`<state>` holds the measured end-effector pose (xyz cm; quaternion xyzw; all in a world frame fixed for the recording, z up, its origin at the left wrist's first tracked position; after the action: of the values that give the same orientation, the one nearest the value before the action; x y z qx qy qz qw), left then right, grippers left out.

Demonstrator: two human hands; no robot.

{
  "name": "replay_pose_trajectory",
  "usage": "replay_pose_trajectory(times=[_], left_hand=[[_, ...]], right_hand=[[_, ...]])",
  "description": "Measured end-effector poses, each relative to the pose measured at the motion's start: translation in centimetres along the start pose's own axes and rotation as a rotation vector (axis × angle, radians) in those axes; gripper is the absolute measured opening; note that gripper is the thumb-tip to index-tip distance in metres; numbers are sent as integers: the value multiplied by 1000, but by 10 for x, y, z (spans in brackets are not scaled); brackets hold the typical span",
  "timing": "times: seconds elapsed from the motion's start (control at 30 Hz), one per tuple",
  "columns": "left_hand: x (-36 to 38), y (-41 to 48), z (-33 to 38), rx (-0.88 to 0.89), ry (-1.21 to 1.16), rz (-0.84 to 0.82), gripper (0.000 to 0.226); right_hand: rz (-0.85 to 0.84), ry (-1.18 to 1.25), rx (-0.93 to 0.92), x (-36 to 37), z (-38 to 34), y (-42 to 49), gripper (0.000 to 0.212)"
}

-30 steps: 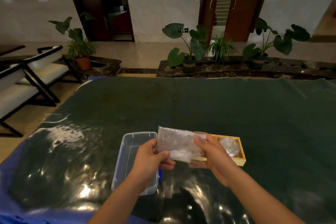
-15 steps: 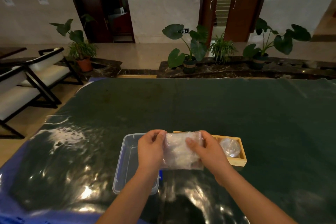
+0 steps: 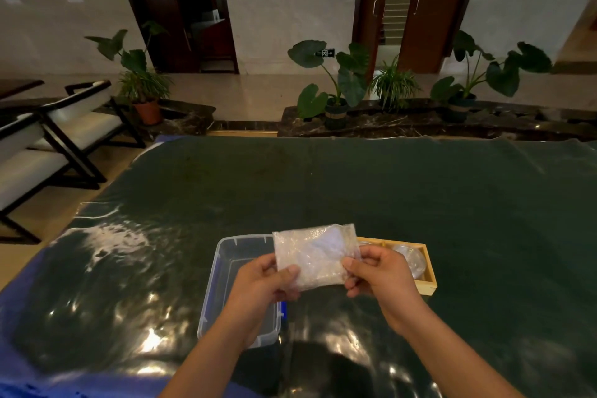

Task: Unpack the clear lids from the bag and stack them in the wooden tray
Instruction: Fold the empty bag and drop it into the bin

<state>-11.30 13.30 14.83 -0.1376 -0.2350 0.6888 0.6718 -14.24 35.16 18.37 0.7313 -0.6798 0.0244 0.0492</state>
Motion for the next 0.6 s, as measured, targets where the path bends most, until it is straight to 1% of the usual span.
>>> replay_pose_trajectory(times=[0.13, 0.2, 0.27, 0.37, 0.47, 0.53, 0.6], left_hand=[[-18, -6, 1, 62, -16, 191, 19], [-29, -12, 5, 92, 5, 265, 15], [-41, -18, 7, 102, 0, 289, 13], [-60, -25, 4, 64, -136, 258, 17], [-79, -36, -6, 8, -400, 166, 23], [-99, -46, -15, -8, -529, 132, 37], [-128, -58, -27, -8, -559, 183, 49]], right_hand=[[-42, 13, 26, 14, 8, 0, 9], [-101, 41, 54, 26, 12, 0, 15], [-161, 21, 59, 39, 14, 2, 21], [-167, -60, 25, 57, 17, 7, 21], [-182, -91, 25, 81, 23, 12, 19], [-210, -96, 30, 103, 28, 15, 19], [-245, -95, 47, 130, 35, 14, 19]])
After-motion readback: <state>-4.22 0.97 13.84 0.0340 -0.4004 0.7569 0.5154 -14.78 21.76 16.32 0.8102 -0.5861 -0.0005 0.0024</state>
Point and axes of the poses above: each hand's wrist, its own y-axis towards the middle knuckle, its own x-axis out of the palm, z = x × y, the point moved 9 cm from there along y, towards the middle knuckle, and after that the axes turned 14 degrees about -x, right-handed, at the moved point
